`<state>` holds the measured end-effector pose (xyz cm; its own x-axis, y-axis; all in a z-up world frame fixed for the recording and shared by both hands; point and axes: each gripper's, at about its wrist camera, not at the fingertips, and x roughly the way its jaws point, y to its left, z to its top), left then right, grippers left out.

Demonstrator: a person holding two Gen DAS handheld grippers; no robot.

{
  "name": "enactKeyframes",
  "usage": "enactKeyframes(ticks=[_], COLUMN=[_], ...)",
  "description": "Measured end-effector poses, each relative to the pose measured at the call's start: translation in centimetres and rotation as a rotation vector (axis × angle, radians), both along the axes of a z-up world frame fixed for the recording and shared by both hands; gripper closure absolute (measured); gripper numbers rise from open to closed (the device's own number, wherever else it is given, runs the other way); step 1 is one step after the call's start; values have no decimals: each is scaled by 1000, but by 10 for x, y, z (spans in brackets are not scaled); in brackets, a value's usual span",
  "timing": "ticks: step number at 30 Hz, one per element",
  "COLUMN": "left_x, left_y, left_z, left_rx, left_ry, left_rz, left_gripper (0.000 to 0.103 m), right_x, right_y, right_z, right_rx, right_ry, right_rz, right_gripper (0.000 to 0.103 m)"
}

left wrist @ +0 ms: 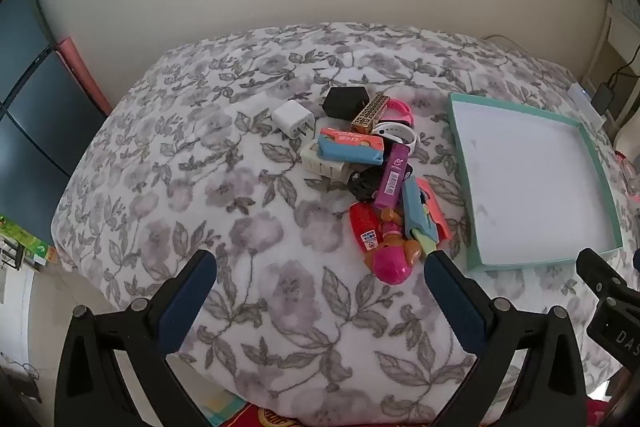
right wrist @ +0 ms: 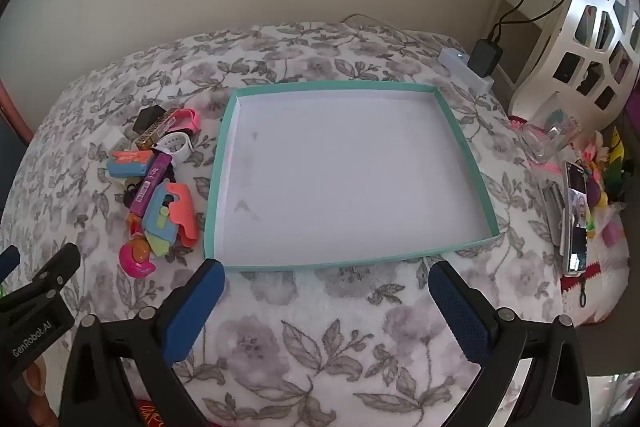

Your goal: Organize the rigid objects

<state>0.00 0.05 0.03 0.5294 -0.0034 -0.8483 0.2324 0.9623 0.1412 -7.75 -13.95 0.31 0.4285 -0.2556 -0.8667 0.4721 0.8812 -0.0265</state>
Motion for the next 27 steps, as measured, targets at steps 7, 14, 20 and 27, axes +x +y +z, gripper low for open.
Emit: enactKeyframes(ticks=[7, 14, 20, 27], left_x=[-4, 0, 0, 0], left_y=[3, 6, 4, 4], left_z=[2, 2, 1, 1], left_rx=[-7, 2, 13, 12], left_ry=[-6, 3, 0, 0], left_rz=[-4, 3, 9, 10], left_gripper=[0, 0, 0, 0], right_x=[1, -2, -1, -1], right_y=[3, -2, 1, 1], right_z=[0, -2, -1, -2], right_rx=[-5, -9, -17, -18], right_ry=[6, 11, 18, 20], right_rz=[-2, -3, 0, 1], right_gripper=[0, 0, 0, 0])
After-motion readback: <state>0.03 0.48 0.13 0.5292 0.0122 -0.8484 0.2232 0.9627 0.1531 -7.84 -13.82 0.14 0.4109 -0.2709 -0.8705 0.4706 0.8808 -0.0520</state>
